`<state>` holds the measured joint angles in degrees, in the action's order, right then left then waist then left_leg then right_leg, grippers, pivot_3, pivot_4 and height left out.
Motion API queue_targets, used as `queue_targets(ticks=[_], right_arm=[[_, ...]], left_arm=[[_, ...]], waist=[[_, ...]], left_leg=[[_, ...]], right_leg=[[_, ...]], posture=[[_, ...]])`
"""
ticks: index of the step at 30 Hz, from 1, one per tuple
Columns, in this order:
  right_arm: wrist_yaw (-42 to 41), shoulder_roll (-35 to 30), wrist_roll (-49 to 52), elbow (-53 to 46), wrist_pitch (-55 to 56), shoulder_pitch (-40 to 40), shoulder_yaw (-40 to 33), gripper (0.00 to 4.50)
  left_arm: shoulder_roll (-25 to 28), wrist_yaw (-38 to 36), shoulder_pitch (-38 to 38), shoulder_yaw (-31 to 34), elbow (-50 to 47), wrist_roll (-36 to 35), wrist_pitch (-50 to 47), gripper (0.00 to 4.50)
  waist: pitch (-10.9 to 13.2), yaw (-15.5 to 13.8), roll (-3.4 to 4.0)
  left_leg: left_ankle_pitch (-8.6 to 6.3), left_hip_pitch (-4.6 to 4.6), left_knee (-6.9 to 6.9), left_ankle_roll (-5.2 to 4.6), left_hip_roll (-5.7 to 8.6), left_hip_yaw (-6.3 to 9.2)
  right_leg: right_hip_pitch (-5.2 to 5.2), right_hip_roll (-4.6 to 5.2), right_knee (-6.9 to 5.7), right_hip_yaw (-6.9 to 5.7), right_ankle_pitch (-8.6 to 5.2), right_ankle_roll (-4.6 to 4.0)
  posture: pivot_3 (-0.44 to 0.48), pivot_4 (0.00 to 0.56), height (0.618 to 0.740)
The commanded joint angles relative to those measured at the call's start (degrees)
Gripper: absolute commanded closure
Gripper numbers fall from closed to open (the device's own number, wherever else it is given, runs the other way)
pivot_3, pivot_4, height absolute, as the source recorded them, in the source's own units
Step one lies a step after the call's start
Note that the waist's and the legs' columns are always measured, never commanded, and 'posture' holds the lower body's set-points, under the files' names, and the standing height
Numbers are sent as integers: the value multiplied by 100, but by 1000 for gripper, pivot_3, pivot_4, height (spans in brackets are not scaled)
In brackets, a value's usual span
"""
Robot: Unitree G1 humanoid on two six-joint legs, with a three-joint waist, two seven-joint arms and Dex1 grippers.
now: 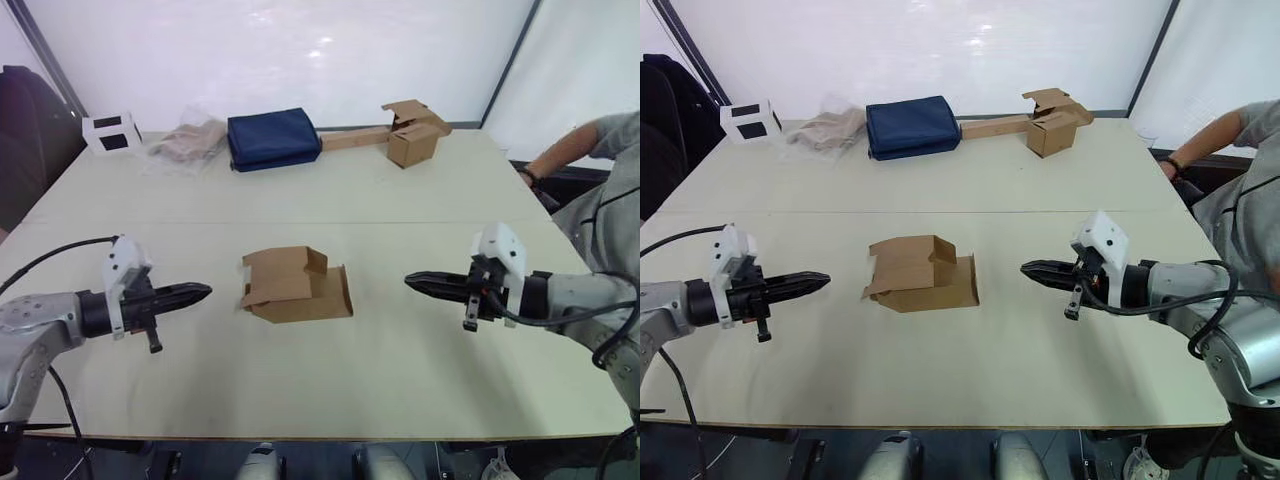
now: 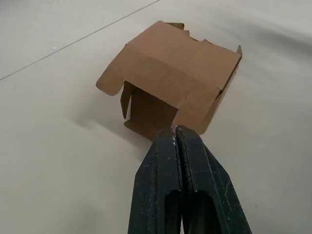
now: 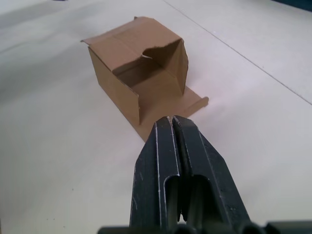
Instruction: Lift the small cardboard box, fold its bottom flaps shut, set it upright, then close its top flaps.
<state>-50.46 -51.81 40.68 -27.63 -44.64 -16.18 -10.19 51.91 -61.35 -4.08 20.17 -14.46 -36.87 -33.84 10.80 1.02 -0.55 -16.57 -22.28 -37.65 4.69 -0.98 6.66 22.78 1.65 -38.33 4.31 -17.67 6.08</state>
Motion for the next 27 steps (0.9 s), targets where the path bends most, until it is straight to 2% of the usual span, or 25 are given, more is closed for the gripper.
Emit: queue_targets(ticks=[1,6,17,27], right_arm=[[-57,-7,-51,101,84,-173,75,4500],[-83,-17,8,144,18,-268,156,4500],[-83,41,-83,170,57,-272,324,4500],[94,288,-290,42,256,-198,458,4500]], left_arm=[[64,79,183,353,-363,-176,-108,4461],[225,29,625,480,-684,-134,-171,4461],[192,307,59,263,-565,-295,-518,4461],[311,191,-358,1,-292,-412,-884,4461]], waist=[[0,2,0],[1,9,3],[1,12,3],[2,12,4]], left_leg=[[0,0,0,0,0,0],[0,2,12,0,0,-4],[4,5,28,6,0,-4],[5,6,32,9,0,-5]], right_leg=[[0,0,0,0,0,0],[4,2,4,2,0,-1],[5,2,11,1,1,-1],[7,2,12,2,1,-2]], posture=[[0,150,740],[0,150,740],[0,150,740],[0,150,740]])
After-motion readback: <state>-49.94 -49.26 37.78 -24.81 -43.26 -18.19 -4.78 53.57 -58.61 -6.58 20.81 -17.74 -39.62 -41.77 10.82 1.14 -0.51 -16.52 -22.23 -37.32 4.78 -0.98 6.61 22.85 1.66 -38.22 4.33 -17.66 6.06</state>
